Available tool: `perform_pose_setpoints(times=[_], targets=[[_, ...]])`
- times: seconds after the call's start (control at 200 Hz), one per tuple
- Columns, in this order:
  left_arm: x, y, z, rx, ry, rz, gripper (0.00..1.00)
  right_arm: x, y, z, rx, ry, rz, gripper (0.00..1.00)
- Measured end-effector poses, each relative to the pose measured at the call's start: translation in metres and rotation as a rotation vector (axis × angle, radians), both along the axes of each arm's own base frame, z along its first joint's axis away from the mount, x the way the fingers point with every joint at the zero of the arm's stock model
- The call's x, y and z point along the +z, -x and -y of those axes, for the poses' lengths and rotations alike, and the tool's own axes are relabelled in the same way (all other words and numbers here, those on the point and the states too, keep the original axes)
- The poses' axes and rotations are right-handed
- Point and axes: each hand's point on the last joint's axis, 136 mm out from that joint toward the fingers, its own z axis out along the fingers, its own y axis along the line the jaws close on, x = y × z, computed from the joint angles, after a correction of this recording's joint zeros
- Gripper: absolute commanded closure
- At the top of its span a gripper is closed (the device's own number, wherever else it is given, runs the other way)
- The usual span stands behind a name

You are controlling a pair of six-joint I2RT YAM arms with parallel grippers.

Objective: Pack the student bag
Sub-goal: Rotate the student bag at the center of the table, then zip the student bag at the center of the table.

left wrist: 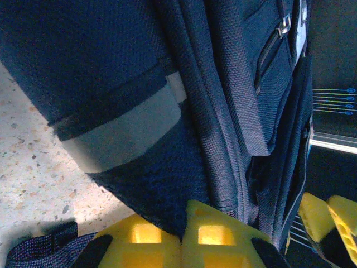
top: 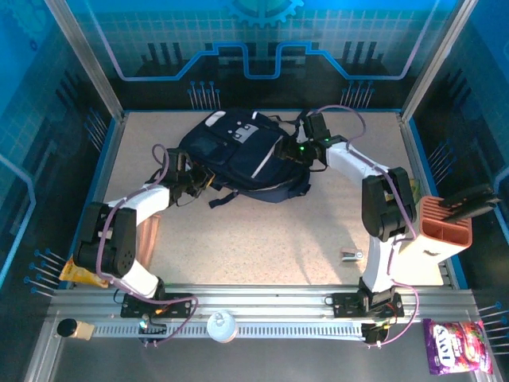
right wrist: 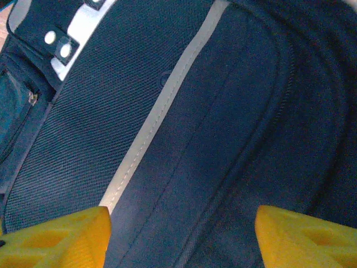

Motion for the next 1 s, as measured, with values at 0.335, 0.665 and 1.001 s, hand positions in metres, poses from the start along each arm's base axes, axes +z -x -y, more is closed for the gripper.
perform_pose_setpoints(times=[0.335, 0.665, 1.001], targets=[[0.005, 0.0, 0.019, -0.043, 0.007, 0.001, 1.0, 0.099, 0.088, 0.002, 0.035, 0.102, 0.232, 0.3], [0.008, -0.001, 0.045, -0.074, 0.042, -0.014, 1.0, 0.03, 0.162, -0.067, 0.165, 0.19, 0.124, 0.48], [0.01, -0.002, 0.057, -0.103, 0.055, -0.01, 1.0, -0.018, 0.156, -0.118, 0.174, 0.312, 0.117, 0.64]])
